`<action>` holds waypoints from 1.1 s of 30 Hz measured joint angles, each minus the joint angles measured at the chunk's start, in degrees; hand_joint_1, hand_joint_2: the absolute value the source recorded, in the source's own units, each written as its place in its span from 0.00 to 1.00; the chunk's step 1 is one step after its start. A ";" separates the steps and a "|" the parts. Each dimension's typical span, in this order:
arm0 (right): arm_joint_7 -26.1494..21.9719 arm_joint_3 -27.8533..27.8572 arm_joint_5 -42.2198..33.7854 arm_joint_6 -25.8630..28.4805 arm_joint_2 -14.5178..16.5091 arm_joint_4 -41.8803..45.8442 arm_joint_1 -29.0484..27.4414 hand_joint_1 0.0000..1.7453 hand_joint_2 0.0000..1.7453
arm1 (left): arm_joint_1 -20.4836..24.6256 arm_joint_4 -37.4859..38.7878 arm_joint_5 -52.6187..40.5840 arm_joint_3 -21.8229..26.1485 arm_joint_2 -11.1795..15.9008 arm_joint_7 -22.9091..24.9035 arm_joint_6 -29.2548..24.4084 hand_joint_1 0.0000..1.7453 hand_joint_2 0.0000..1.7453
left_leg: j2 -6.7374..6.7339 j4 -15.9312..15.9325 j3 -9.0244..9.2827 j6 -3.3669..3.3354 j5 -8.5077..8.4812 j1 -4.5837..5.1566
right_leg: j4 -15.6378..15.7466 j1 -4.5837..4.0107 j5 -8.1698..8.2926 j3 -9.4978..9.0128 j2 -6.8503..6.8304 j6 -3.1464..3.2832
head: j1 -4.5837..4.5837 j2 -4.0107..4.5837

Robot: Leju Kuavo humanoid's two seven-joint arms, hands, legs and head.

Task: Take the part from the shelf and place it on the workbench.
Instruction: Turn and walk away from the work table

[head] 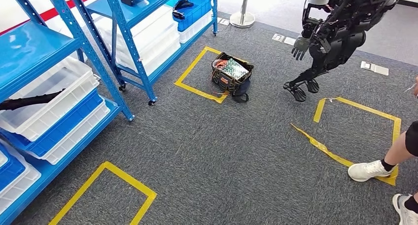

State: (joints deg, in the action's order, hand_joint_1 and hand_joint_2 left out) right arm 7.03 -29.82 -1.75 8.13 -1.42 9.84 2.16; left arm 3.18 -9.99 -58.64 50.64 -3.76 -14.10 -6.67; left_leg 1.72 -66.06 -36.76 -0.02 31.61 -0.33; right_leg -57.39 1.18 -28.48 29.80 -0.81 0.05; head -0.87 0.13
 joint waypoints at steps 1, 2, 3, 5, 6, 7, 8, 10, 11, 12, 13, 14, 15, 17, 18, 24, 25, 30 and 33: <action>0.00 0.00 -0.04 -0.02 0.01 0.00 -0.11 0.00 1.00 | 0.09 0.00 0.00 -0.01 -0.01 0.00 0.00 0.00 0.00 | -0.93 -3.96 -1.99 0.12 1.76 -0.05 | -0.01 -0.18 -0.08 0.04 -0.86 0.19 | -0.13 0.00; 0.01 0.00 -0.08 -0.03 0.01 0.00 -0.20 0.00 1.00 | 0.12 0.00 -0.01 -0.01 -0.02 0.00 0.00 0.00 0.00 | -1.33 -6.83 -3.46 0.16 2.64 -0.09 | -0.02 -0.32 -0.15 0.07 -1.74 0.28 | -0.13 0.00; 0.02 0.01 -0.11 -0.04 0.01 0.00 -0.24 0.00 1.00 | 0.09 0.00 -0.01 -0.01 -0.03 0.00 0.00 0.00 0.00 | -1.51 -7.69 -3.94 0.13 2.38 -0.12 | -0.02 -0.43 -0.22 0.06 -2.55 0.36 | -0.14 0.00; 0.03 0.01 -0.13 -0.04 0.05 0.00 -0.16 0.00 1.00 | 0.02 0.00 -0.02 -0.01 -0.01 0.00 0.00 0.00 0.00 | -2.45 -2.72 -1.29 -0.17 -0.89 -0.10 | -0.02 -0.50 -0.37 -0.12 -4.01 0.39 | -0.15 0.00; 0.03 0.01 -0.13 -0.04 0.09 0.00 -0.10 0.00 1.00 | 0.07 -0.01 -0.02 -0.01 0.01 0.00 0.00 0.00 0.00 | -4.11 1.52 1.02 -0.47 -2.60 0.04 | -0.03 -0.59 -0.51 -0.33 -4.63 0.29 | -0.17 0.00; 0.03 0.01 -0.13 -0.04 0.15 0.00 -0.07 0.00 1.00 | 0.20 -0.01 -0.02 -0.02 0.04 0.00 0.00 0.00 0.00 | -5.54 5.03 2.96 -0.77 -3.81 0.25 | -0.04 -0.80 -0.69 -0.50 -5.22 0.07 | -0.14 0.00; 0.03 0.01 -0.13 -0.04 0.18 0.00 -0.04 0.00 1.00 | 0.36 -0.02 -0.03 -0.02 0.05 0.00 0.00 0.00 0.00 | -6.55 7.26 4.16 -1.08 -4.37 0.50 | -0.04 -0.98 -0.86 -0.72 -5.80 -0.19 | -0.08 0.00; 0.03 0.01 -0.13 0.03 0.21 0.00 0.04 0.00 1.00 | 0.55 -0.02 -0.06 -0.02 0.10 0.01 -0.01 0.00 0.00 | -6.11 8.22 4.46 -1.60 -4.47 0.96 | 0.10 -1.21 -1.08 -1.12 -7.09 -0.75 | 0.03 0.00; 0.04 0.01 -0.13 0.10 0.19 0.01 0.11 0.00 1.00 | 0.55 -0.02 -0.08 -0.02 0.11 0.01 -0.01 0.00 0.00 | -5.25 8.48 4.51 -1.95 -4.70 0.85 | 0.11 -1.18 -1.20 -1.26 -7.33 -1.05 | 0.06 0.00; 0.03 0.01 -0.14 0.19 0.16 0.01 0.13 0.00 1.00 | 0.53 -0.02 -0.09 -0.02 0.11 0.02 -0.01 0.00 0.00 | -4.50 8.79 4.60 -2.32 -4.99 0.68 | -0.24 -1.12 -1.55 -1.22 -6.44 -1.29 | 0.12 0.00; 0.01 0.01 -0.14 0.24 0.14 0.02 0.12 0.00 1.00 | 0.55 -0.02 -0.09 -0.01 0.14 0.02 -0.01 0.00 0.00 | -3.73 9.10 4.66 -2.71 -5.33 0.46 | -1.49 -1.08 -2.36 -0.75 -4.80 -1.37 | 0.18 0.00; -0.01 0.01 -0.15 0.28 0.10 0.02 0.07 0.00 1.00 | 0.65 -0.03 -0.10 -0.01 0.15 0.02 0.01 0.00 0.00 | -2.94 9.33 4.69 -3.05 -5.64 0.20 | -4.11 -1.00 -3.74 0.44 -2.69 -1.30 | 0.33 0.00; -0.03 0.01 -0.16 0.29 0.08 0.02 -0.01 0.00 1.00 | 0.77 -0.03 -0.10 -0.01 0.17 0.01 0.03 0.00 0.00 | -2.09 9.37 4.53 -3.25 -5.78 0.18 | -7.89 -0.89 -5.47 2.18 -0.82 -1.07 | 0.48 0.00; -0.03 0.01 -0.17 0.30 0.07 0.02 -0.17 0.00 1.00 | 0.89 -0.03 -0.11 -0.02 0.20 0.00 0.08 0.00 0.00 | -0.18 9.35 4.28 -3.42 -5.94 0.15 | -15.45 -0.78 -8.18 5.94 0.50 -1.02 | 0.62 0.00; -0.03 0.01 -0.17 0.31 0.05 0.02 -0.24 0.00 1.00 | 0.82 -0.03 -0.11 -0.02 0.18 0.01 0.10 0.00 0.00 | 0.78 9.33 4.26 -3.40 -5.99 0.15 | -16.83 -0.74 -8.28 6.75 0.62 -1.34 | 0.63 0.00; -0.03 0.01 -0.14 0.35 0.01 0.02 -0.16 0.00 1.00 | 0.63 -0.02 -0.10 -0.01 0.13 0.01 0.09 0.00 0.00 | 5.64 8.87 3.94 -2.00 -6.13 0.22 | -0.09 0.02 -0.48 -0.20 5.26 -2.84 | 0.65 0.00; -0.03 0.01 -0.11 0.34 0.04 0.02 -0.09 0.00 1.00 | 0.56 -0.02 -0.09 0.00 0.14 0.01 0.07 0.00 0.00 | 6.18 8.85 3.72 -1.62 -6.24 0.23 | -0.10 -0.19 -0.36 -0.24 4.80 -2.34 | 0.59 0.00; -0.07 0.01 0.07 0.32 0.17 0.01 -0.08 0.00 1.00 | 0.30 -0.01 0.00 0.01 0.19 0.02 -0.05 0.00 0.00 | 0.51 1.78 -0.10 -0.28 -1.99 0.12 | 0.24 0.05 0.08 -0.41 0.89 -0.19 | -0.03 0.00; -0.07 0.01 0.09 0.27 0.18 0.00 -0.38 0.00 1.00 | 0.30 0.00 0.00 0.01 0.15 0.02 -0.07 0.00 0.00 | -1.43 -7.85 -4.84 0.24 1.82 -0.21 | 0.23 -0.25 -0.14 -0.08 -1.94 0.27 | -0.23 0.00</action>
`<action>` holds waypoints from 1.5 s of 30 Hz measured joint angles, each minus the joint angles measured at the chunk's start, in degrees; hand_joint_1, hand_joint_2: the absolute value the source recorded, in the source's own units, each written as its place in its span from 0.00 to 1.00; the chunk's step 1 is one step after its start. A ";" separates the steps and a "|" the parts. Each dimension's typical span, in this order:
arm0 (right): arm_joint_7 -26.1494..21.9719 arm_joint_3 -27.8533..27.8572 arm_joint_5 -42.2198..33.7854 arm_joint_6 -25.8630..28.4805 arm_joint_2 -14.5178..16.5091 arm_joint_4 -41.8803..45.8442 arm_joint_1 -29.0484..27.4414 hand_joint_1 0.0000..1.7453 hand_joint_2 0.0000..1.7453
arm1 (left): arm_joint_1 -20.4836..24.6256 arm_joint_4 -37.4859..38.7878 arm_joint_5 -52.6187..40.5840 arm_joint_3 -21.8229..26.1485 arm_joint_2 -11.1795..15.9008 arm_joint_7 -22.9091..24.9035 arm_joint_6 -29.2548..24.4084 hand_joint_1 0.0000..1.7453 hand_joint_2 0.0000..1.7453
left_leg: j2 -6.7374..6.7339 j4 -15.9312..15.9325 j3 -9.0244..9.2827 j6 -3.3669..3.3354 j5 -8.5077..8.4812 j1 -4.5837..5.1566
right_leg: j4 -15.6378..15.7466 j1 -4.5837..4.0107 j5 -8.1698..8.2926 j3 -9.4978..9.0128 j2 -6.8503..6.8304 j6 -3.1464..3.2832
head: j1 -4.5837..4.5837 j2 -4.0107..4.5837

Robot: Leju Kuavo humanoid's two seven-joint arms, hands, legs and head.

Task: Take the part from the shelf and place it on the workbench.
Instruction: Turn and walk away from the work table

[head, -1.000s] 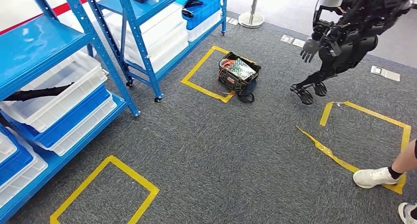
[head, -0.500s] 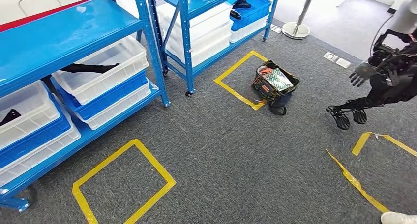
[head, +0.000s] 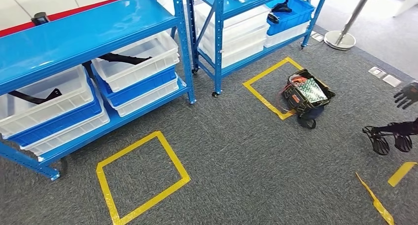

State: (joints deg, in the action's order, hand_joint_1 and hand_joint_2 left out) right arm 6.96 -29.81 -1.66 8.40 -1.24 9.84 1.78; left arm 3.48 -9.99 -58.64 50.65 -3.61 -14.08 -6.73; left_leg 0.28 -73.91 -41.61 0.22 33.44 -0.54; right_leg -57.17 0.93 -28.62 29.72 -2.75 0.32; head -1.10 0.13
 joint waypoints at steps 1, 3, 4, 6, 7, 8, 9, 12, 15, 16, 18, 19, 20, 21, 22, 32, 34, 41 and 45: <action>0.01 0.00 0.00 -0.01 0.02 0.00 0.01 0.00 1.00 | -0.12 0.00 0.01 0.01 0.01 0.00 0.00 0.00 0.00 | -0.20 0.27 0.23 0.07 -0.69 -0.09 | 0.00 -0.02 -0.08 0.07 -0.84 0.04 | -0.03 0.00; 0.00 0.00 0.00 -0.03 0.08 0.00 0.13 0.00 1.00 | -0.26 -0.01 0.02 0.02 0.07 0.00 0.00 0.00 0.00 | -1.79 6.91 4.19 -0.07 -4.02 -0.14 | 0.00 -0.06 -0.31 -0.30 -2.33 -0.06 | -0.04 0.00; 0.01 0.00 0.00 -0.03 0.11 0.00 0.16 0.00 1.00 | -0.19 -0.02 0.02 0.02 0.09 0.00 0.00 0.00 0.00 | -3.51 10.95 6.63 -0.27 -5.32 0.00 | -0.04 -0.28 -0.50 -0.61 -2.96 -0.27 | -0.08 0.00; 0.01 0.00 0.00 -0.03 0.10 0.00 0.24 0.00 1.00 | 0.09 -0.02 0.02 0.01 0.12 -0.01 -0.01 0.00 0.00 | -5.56 15.55 9.36 -0.82 -6.33 0.35 | -0.04 -0.71 -0.87 -1.25 -4.17 -0.88 | 0.10 0.00; 0.02 0.00 -0.02 -0.03 0.08 0.00 0.30 0.00 1.00 | 0.18 -0.02 0.01 0.00 0.13 -0.01 -0.02 0.00 0.00 | -5.40 15.98 9.48 -1.09 -6.26 0.56 | 0.05 -0.83 -0.96 -1.44 -4.83 -1.18 | 0.22 0.00; 0.02 0.00 -0.04 -0.03 0.05 0.00 0.41 0.00 1.00 | 0.19 -0.02 0.01 -0.01 0.13 -0.01 -0.02 0.00 0.00 | -4.43 16.13 9.38 -1.44 -6.39 0.66 | 0.20 -0.85 -1.01 -1.77 -5.55 -1.49 | 0.35 0.00; 0.03 0.00 -0.08 -0.01 -0.01 0.01 0.51 0.00 1.00 | 0.12 -0.02 0.00 -0.01 0.10 -0.01 -0.01 0.00 0.00 | -3.69 16.40 9.43 -1.81 -6.63 0.60 | 0.15 -0.76 -1.18 -1.99 -5.39 -1.82 | 0.44 0.00; -0.08 0.00 -0.17 0.05 -0.16 0.02 0.40 0.00 1.00 | 0.20 0.00 0.04 0.01 0.06 0.00 -0.02 0.00 0.00 | -1.38 17.15 9.56 -2.88 -7.49 0.06 | -5.44 -0.51 -4.26 0.54 -0.01 -1.88 | 0.77 0.00; -0.11 0.00 -0.19 0.08 -0.22 0.02 0.08 0.00 1.00 | 0.34 0.00 0.07 0.02 0.01 0.00 -0.07 0.00 0.00 | 1.47 17.14 9.20 -3.17 -7.69 0.05 | -16.07 -0.37 -7.95 6.00 2.51 -1.74 | 1.00 0.00; -0.11 0.00 -0.19 0.09 -0.24 0.01 0.00 0.00 1.00 | 0.26 0.01 0.07 0.02 -0.04 0.00 -0.08 0.00 0.00 | 2.43 17.11 9.22 -3.14 -7.71 0.04 | -16.40 -0.30 -7.53 6.40 2.62 -2.17 | 1.00 0.00; -0.11 0.00 -0.18 0.10 -0.29 0.00 -0.04 0.00 1.00 | 0.11 0.02 0.07 0.02 -0.17 0.00 -0.09 0.00 0.00 | 4.27 17.02 9.39 -2.91 -7.73 -0.07 | -10.27 0.04 -4.16 3.94 3.32 -3.36 | 1.02 0.00; -0.12 0.00 -0.17 0.10 -0.32 0.00 -0.03 0.00 1.00 | 0.09 0.02 0.07 0.02 -0.23 0.00 -0.09 0.00 0.00 | 5.12 16.90 9.41 -2.64 -7.70 -0.06 | -6.01 0.25 -2.34 2.15 4.48 -3.76 | 1.05 0.00; -0.12 0.00 -0.17 0.10 -0.32 0.00 -0.03 0.00 1.00 | 0.11 0.01 0.08 0.02 -0.26 0.00 -0.10 0.00 0.00 | 5.84 16.77 9.35 -2.30 -7.65 -0.01 | -2.68 0.40 -1.01 0.80 5.32 -3.77 | 1.07 0.00; -0.12 0.00 -0.17 0.10 -0.31 0.00 0.06 0.00 1.00 | 0.09 0.01 0.08 0.02 -0.27 0.00 -0.13 0.00 0.00 | 6.41 16.70 9.21 -1.94 -7.63 0.05 | -0.72 0.42 -0.29 0.05 5.97 -3.51 | 1.03 0.00; -0.12 0.00 -0.17 0.10 -0.27 0.00 0.19 0.00 1.00 | 0.02 0.01 0.07 0.02 -0.27 0.00 -0.15 0.00 0.00 | 6.85 16.70 9.02 -1.56 -7.67 0.09 | -0.22 0.29 -0.13 -0.16 6.11 -3.02 | 0.99 0.00; -0.16 0.00 -0.07 0.10 -0.09 0.00 -0.02 0.00 1.00 | -0.40 0.02 0.08 0.03 -0.34 0.00 -0.02 0.00 0.00 | -0.36 1.42 1.08 0.27 -1.46 -0.25 | 0.04 0.10 -0.09 -0.29 -1.35 -0.05 | 0.04 0.00; -0.16 0.00 0.08 0.10 0.02 0.00 0.07 0.00 1.00 | -0.43 0.02 0.07 0.04 -0.28 0.00 -0.05 0.00 0.00 | -2.60 8.80 5.31 -0.08 -4.81 -0.17 | 0.04 0.00 -0.43 -0.71 -2.73 -0.23 | 0.02 0.00; -0.41 0.00 0.65 0.18 -0.17 0.00 0.45 0.00 0.00 | -0.24 0.03 0.09 0.06 -0.17 0.13 -0.47 0.00 0.00 | -2.69 16.72 9.24 -2.35 -7.36 0.21 | -1.29 -0.65 -2.26 -1.54 -3.42 -2.23 | 0.55 0.00; -0.82 0.00 0.35 0.25 -0.35 0.00 0.16 0.00 0.00 | -0.01 0.04 0.11 0.08 -0.14 0.22 -0.74 0.00 0.00 | -0.56 17.05 9.09 -2.96 -7.76 -0.07 | -14.79 -0.38 -7.76 5.34 2.48 -1.82 | 1.02 0.00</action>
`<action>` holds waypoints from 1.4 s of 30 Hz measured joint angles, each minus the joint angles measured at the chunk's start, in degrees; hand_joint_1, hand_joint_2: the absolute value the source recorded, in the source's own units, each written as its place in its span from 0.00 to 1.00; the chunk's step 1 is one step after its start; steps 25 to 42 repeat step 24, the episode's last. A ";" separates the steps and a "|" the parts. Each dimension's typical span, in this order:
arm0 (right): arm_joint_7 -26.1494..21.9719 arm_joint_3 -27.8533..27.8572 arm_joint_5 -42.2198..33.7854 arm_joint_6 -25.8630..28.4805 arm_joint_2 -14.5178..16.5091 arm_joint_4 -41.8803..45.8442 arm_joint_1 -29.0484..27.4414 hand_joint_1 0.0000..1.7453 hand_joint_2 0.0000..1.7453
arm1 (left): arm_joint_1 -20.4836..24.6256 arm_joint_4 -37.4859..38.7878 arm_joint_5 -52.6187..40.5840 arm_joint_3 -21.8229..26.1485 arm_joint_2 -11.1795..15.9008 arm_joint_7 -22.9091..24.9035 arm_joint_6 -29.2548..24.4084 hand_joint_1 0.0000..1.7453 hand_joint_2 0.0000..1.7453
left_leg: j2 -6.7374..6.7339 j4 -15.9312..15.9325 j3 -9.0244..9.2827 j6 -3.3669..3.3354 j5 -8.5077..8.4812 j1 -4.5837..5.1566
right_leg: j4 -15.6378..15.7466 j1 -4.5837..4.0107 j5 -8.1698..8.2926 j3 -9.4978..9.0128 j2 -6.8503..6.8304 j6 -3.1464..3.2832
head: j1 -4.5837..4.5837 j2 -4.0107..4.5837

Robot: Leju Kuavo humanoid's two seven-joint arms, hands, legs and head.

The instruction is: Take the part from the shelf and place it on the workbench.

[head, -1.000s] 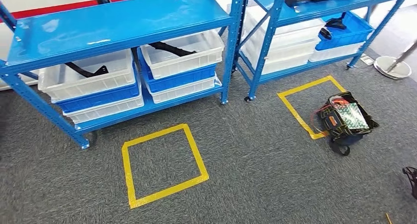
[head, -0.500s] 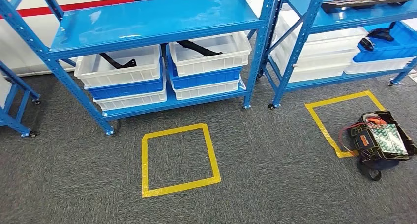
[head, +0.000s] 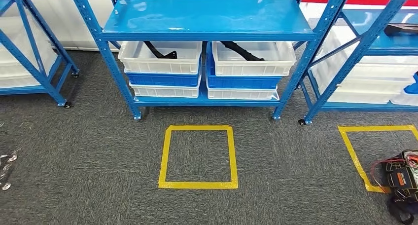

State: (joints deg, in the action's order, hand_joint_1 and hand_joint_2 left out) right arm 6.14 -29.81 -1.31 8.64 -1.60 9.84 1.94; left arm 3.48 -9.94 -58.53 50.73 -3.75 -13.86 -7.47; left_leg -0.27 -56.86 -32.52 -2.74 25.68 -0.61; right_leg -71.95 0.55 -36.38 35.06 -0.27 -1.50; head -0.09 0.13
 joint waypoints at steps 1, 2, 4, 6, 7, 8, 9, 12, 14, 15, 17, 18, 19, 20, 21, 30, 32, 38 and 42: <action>0.00 0.00 -0.04 0.02 -0.02 0.00 -0.08 0.00 0.00 | -0.01 0.00 0.00 0.00 -0.03 0.01 -0.01 0.00 0.00 | 0.53 -0.02 -0.01 0.01 0.01 0.00 | -1.94 0.06 -0.28 1.26 0.16 -0.30 | 0.03 0.00; -0.01 0.00 -0.06 0.03 -0.05 0.00 -0.13 0.00 0.00 | -0.07 0.00 0.00 0.00 -0.06 0.01 -0.01 0.00 0.00 | 0.98 -0.04 0.05 0.05 0.03 -0.03 | -1.62 0.16 0.44 1.48 0.20 -0.83 | 0.03 0.00; -0.02 0.00 -0.07 0.03 -0.13 0.00 -0.12 0.00 0.00 | -0.15 0.00 0.00 0.00 -0.15 0.02 -0.01 0.00 0.00 | 1.69 -0.18 0.25 0.34 0.17 -0.19 | 5.37 0.56 4.14 -1.21 0.24 -2.18 | 0.05 0.00; -0.04 0.00 -0.07 0.03 0.01 0.00 -0.03 0.00 0.00 | -0.16 0.00 0.00 0.01 -0.10 0.03 -0.03 0.00 0.00 | 2.16 -0.56 0.33 1.05 0.50 -0.06 | 12.22 0.84 7.17 -4.03 0.43 -2.51 | 0.10 0.00; -0.07 0.00 -0.07 0.03 0.18 0.00 0.02 0.00 0.00 | -0.15 0.00 0.00 0.02 -0.01 0.03 -0.06 0.00 0.00 | 2.28 -0.76 0.30 1.15 0.76 0.06 | 13.84 0.95 7.86 -4.64 0.51 -2.23 | 0.10 0.00; -0.09 0.00 -0.07 0.02 0.36 0.00 0.06 0.00 0.00 | -0.16 0.00 0.00 0.02 0.08 0.04 -0.09 0.00 0.00 | 2.33 -0.88 0.26 0.83 0.91 0.19 | 14.16 0.95 8.03 -4.68 0.55 -1.79 | 0.04 0.00; -0.12 0.00 -0.08 0.02 0.54 0.00 0.08 0.00 0.00 | -0.18 0.00 0.00 0.02 0.14 0.04 -0.11 0.00 0.00 | 2.34 -0.92 0.22 0.22 0.98 0.20 | 14.33 0.96 8.16 -4.80 0.54 -1.44 | 0.01 0.00; -0.16 0.00 -0.10 0.01 0.66 0.00 0.05 0.00 0.00 | -0.24 0.00 0.00 0.02 0.13 0.04 -0.11 0.00 0.00 | 2.31 -0.70 0.25 -0.99 0.60 0.14 | 14.34 0.65 8.36 -5.00 0.55 -0.94 | -0.09 0.00; -0.25 0.00 -0.15 0.01 0.61 0.00 0.04 0.00 0.00 | -0.24 0.00 0.00 0.02 0.12 0.04 -0.11 0.00 0.00 | 2.29 -0.50 0.33 -0.79 0.44 0.04 | 14.32 0.44 8.37 -4.97 0.56 -0.65 | -0.09 0.00; -0.32 0.00 -0.17 0.02 0.58 0.00 0.05 0.00 0.00 | -0.24 0.00 0.00 0.02 0.11 0.04 -0.11 0.00 0.00 | 2.28 -0.42 0.36 -0.64 0.40 0.00 | 14.31 0.35 8.33 -4.97 0.56 -0.50 | -0.10 0.00; -0.50 0.00 -0.17 0.02 0.57 0.00 0.06 0.00 0.00 | -0.24 0.00 -0.02 0.02 0.10 0.04 -0.11 0.00 0.00 | 2.27 -0.30 0.39 -0.04 0.34 -0.09 | 14.29 0.22 8.29 -4.95 0.55 -0.25 | -0.09 0.00; -0.57 0.00 -0.16 0.02 0.58 0.00 0.07 0.00 0.00 | -0.24 0.00 -0.04 0.02 0.09 0.04 -0.11 0.00 0.00 | 2.27 -0.22 0.42 0.51 0.33 -0.14 | 14.27 0.17 8.28 -4.92 0.54 -0.17 | -0.09 0.00; -0.63 0.00 -0.13 0.01 0.58 0.00 0.08 0.00 0.00 | -0.24 0.00 -0.08 0.01 0.09 0.02 -0.11 0.00 0.00 | 2.26 -0.15 0.44 1.15 0.34 -0.20 | 14.25 0.13 8.27 -4.90 0.54 -0.15 | -0.09 0.00; -0.66 0.00 -0.10 0.01 0.58 0.00 0.08 0.00 0.00 | -0.25 0.00 -0.10 0.01 0.08 0.00 -0.11 0.00 0.00 | 2.25 -0.09 0.47 1.71 0.34 -0.26 | 14.24 0.11 8.26 -4.84 0.54 -0.14 | -0.08 0.00; -0.67 0.00 -0.08 0.01 0.57 0.00 0.08 0.00 0.00 | -0.25 0.00 -0.14 0.01 0.08 -0.02 -0.11 0.00 0.00 | 2.23 -0.05 0.49 2.14 0.37 -0.29 | 14.23 0.09 8.24 -4.74 0.54 -0.13 | -0.08 0.00; -0.68 0.00 -0.14 0.01 0.55 0.00 0.09 0.00 0.00 | -0.24 0.00 -0.21 0.00 0.08 -0.04 -0.11 0.00 0.00 | 2.19 -0.04 0.50 2.57 0.48 -0.29 | 14.23 0.09 8.20 -4.51 0.54 -0.08 | -0.06 0.00; -0.68 0.00 -0.14 0.01 0.55 0.00 0.09 0.00 0.00 | -0.24 0.00 -0.21 0.00 0.08 -0.04 -0.11 0.00 0.00 | 2.19 -0.04 0.50 2.57 0.48 -0.29 | 14.23 0.09 8.20 -4.51 0.54 -0.08 | -0.06 0.00; -0.68 0.00 -0.14 0.01 0.55 0.00 0.09 0.00 0.00 | -0.24 0.00 -0.21 0.00 0.08 -0.04 -0.11 0.00 0.00 | 2.19 -0.04 0.50 2.57 0.48 -0.29 | 14.23 0.09 8.20 -4.51 0.54 -0.08 | -0.06 0.00; -0.68 0.00 -0.14 0.01 0.55 0.00 0.09 0.00 0.00 | -0.24 0.00 -0.21 0.00 0.08 -0.04 -0.11 0.00 0.00 | 2.19 -0.04 0.50 2.57 0.48 -0.29 | 14.23 0.09 8.20 -4.51 0.54 -0.08 | -0.06 0.00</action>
